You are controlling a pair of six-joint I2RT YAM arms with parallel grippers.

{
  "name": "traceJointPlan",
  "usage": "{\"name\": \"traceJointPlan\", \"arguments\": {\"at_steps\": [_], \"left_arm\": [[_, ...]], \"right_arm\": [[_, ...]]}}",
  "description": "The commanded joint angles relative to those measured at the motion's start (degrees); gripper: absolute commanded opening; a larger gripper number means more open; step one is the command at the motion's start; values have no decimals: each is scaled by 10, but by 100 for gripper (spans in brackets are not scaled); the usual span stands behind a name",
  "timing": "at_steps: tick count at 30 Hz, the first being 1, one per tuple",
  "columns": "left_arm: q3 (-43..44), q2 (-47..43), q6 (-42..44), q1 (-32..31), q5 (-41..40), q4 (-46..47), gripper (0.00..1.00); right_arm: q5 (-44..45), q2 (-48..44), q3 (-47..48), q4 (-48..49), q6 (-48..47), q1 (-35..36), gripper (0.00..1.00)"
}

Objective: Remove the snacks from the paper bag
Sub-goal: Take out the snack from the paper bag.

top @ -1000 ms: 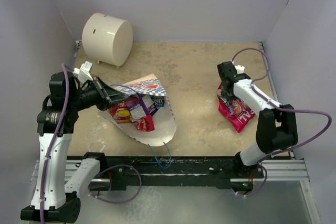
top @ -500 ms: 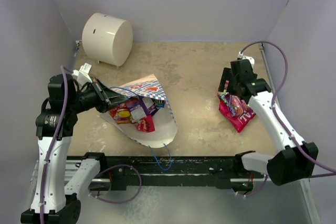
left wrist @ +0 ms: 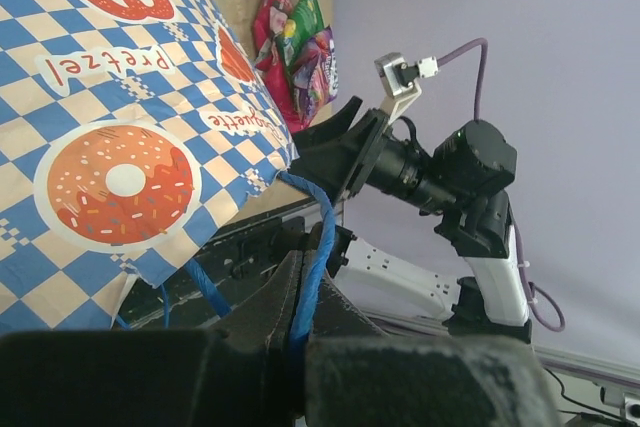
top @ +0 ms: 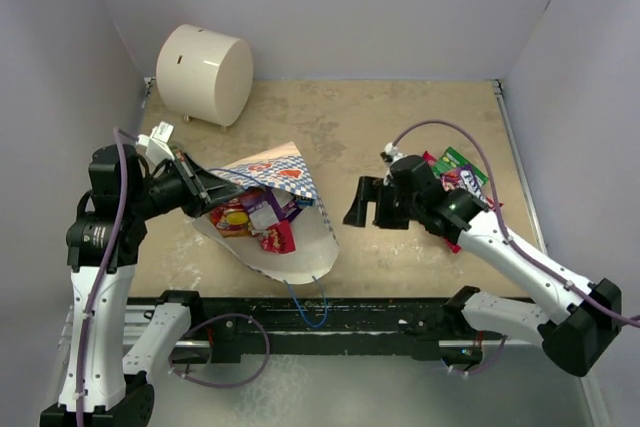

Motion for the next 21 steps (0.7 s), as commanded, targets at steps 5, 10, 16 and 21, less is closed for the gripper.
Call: {"name": "traceJointPlan", "arguments": {"at_steps": [5, 10, 16, 21], "left_arm": [[-8, -28, -4, -1, 22, 14, 0], [-25, -33, -4, 0, 35, 30, 0], [-29, -38, -13, -1, 45, 60, 0], [-28, -36, -10, -1, 51, 69, 0]], "right_arm": [[100, -16, 42, 90, 61, 194, 87], [239, 5, 100, 129, 29, 313, 87], [333, 59, 110, 238, -15, 455, 88], [373, 167, 140, 226, 38, 501, 74]]}}
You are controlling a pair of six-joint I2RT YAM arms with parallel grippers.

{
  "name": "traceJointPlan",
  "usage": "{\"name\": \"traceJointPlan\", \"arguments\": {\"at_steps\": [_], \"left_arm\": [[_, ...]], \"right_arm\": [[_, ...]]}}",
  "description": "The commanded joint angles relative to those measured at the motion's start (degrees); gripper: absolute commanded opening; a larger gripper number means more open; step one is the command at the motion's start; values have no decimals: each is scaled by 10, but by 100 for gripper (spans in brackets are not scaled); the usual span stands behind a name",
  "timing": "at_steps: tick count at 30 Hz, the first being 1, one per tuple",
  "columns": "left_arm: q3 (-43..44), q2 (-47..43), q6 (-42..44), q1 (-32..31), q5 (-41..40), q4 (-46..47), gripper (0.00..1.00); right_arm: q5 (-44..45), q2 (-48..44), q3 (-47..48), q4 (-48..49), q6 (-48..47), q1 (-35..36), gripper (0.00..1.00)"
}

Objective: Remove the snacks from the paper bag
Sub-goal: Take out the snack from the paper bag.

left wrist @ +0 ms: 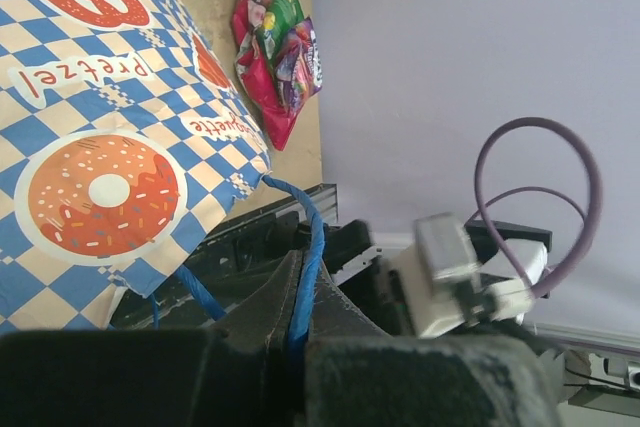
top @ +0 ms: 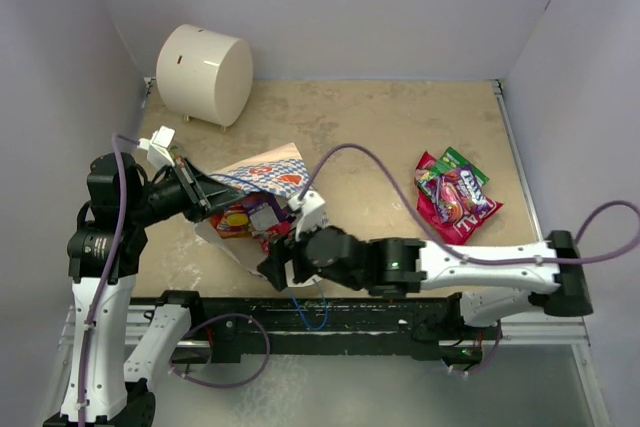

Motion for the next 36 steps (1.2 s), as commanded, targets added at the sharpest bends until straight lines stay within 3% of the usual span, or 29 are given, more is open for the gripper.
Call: {"name": "traceJointPlan", "arguments": {"at_steps": [1, 6, 14, 16, 20, 30, 36], "left_arm": [[3, -4, -6, -1, 27, 39, 0], [5, -5, -10, -1, 30, 38, 0], [12, -10, -18, -1, 23, 20, 0], [12, -10, -24, -1, 24, 20, 0], [14, -11, -22, -1, 27, 8, 0], [16, -7, -2, -1, 49, -23, 0], [30, 8, 10, -1, 54, -36, 0]], "right_arm": [[72, 92, 39, 3, 40, 18, 72], [129, 135, 19, -2, 73, 19, 51], [155, 250, 19, 34, 79, 14, 40], [164, 282, 38, 22, 81, 13, 45], [184, 318, 52, 47, 63, 3, 65], [113, 341, 25, 207, -40, -51, 89], [100, 388, 62, 209, -42, -75, 96]]}}
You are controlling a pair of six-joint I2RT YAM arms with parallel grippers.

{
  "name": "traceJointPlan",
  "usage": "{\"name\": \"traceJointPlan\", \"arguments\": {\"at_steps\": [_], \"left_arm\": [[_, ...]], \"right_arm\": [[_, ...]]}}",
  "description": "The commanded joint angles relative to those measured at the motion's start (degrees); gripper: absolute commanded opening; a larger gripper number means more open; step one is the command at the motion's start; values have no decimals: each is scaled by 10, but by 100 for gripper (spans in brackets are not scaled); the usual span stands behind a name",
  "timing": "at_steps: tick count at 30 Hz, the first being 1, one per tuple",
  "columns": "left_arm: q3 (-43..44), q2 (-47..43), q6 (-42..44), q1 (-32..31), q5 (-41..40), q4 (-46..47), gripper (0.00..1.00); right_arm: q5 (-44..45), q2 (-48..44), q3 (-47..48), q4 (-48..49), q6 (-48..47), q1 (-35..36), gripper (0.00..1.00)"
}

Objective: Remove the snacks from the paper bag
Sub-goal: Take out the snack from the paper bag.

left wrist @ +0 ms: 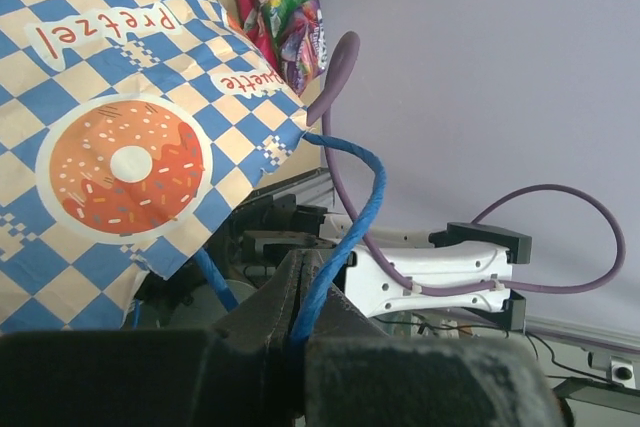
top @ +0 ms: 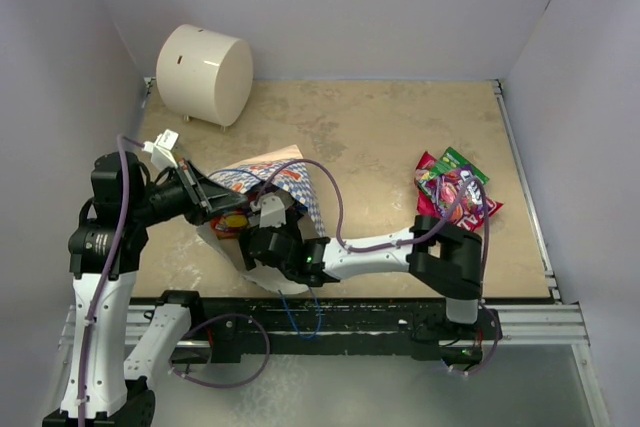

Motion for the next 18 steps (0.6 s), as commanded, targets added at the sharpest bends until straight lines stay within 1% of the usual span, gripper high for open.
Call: {"name": "traceJointPlan", "arguments": {"at_steps": [1, 3, 5, 6, 9, 14, 16, 18], "left_arm": [[29, 3, 9, -1, 38, -10, 0], [31, 3, 9, -1, 39, -12, 0], [34, 4, 13, -1, 39, -19, 0], [35, 4, 15, -1, 39, -22, 0], [37, 4, 18, -1, 36, -26, 0], [37, 3, 20, -1, 34, -24, 0], [36, 2, 21, -1, 32, -22, 0], [36, 1, 21, -1, 31, -21, 0]], "right_arm": [[-15, 48, 46, 21, -14, -16, 96], [-12, 74, 69, -3, -8, -16, 96], [-4, 97, 91, -42, 7, -18, 94], [2, 105, 100, -64, 17, -18, 91], [17, 110, 106, -98, 31, -20, 76], [15, 76, 87, -119, 43, -20, 68], [10, 59, 73, -121, 48, -20, 55], [9, 44, 69, -132, 52, -20, 47]]}}
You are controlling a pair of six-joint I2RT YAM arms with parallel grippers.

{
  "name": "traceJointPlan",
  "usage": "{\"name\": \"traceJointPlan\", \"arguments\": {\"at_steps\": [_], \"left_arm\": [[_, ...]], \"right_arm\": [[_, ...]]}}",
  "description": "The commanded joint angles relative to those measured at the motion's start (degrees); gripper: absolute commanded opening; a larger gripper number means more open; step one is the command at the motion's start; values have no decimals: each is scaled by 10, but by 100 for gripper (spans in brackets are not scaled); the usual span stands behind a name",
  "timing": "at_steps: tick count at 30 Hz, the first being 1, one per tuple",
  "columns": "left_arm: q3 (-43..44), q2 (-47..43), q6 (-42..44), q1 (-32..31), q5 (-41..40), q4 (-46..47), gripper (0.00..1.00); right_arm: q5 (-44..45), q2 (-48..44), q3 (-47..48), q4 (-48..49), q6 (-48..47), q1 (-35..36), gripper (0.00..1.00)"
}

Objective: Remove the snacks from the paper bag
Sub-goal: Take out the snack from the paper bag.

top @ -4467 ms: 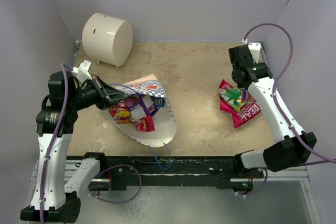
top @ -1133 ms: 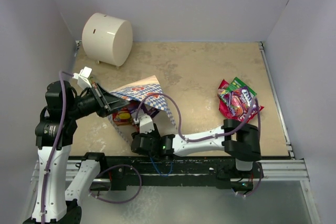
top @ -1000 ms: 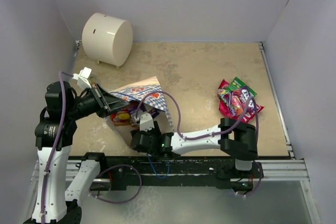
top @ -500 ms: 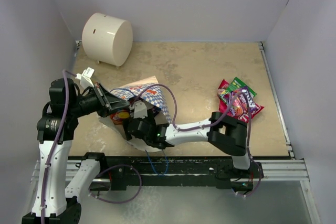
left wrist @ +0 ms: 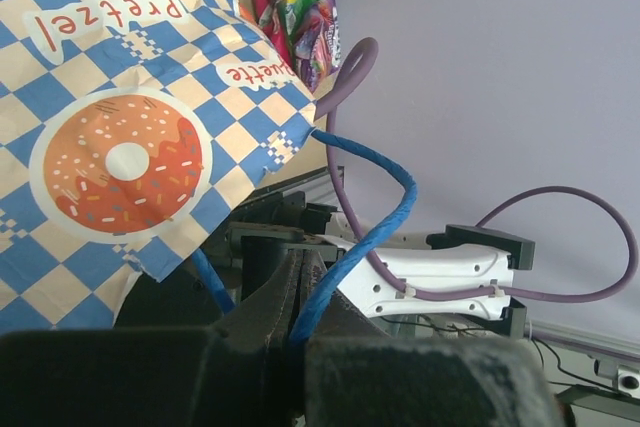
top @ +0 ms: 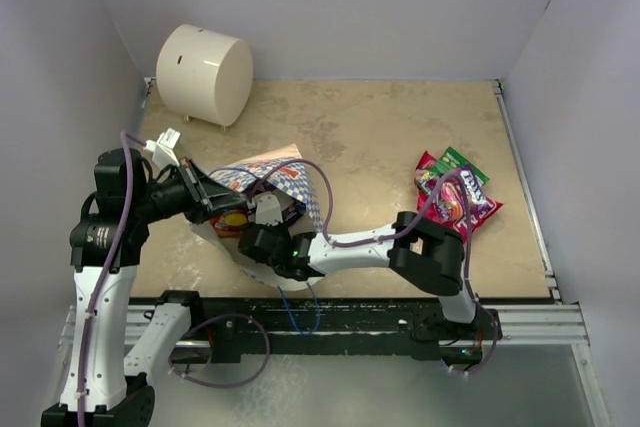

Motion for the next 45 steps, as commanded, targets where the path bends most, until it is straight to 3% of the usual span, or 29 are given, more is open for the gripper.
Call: {"name": "traceJointPlan", "arguments": {"at_steps": [1, 4, 13, 16, 20, 30, 33, 39, 41, 45], "left_arm": [[29, -14, 3, -1, 37, -1, 0], [26, -17, 3, -1, 36, 1, 0], [24, -27, -4, -1, 31, 3, 0], [23, -28, -10, -1, 27, 9, 0], [21, -24, -14, -1, 26, 23, 0], [0, -20, -17, -1, 20, 52, 0], [-4, -18, -22, -1, 21, 61, 0], [-7, -9, -16, -1, 17, 65, 0], [-10, -11, -20, -1, 14, 69, 0], [-16, -14, -27, -1, 9, 76, 0]], "right_arm": [[-10, -46, -14, -65, 18, -4, 41], [-9, -63, -12, -79, 15, -4, 20], [-20, -109, -18, -106, 18, -3, 10], [-48, -136, -20, -109, 15, 0, 0], [-98, -192, -31, -119, 23, 2, 0], [-333, -369, -119, -43, -40, 3, 0], [-353, -436, -145, -37, -52, 3, 0], [-297, -549, -106, -158, -112, 2, 0], [-228, -576, -84, -189, -148, 1, 0], [-5, -607, -65, -215, -212, -6, 0]]}}
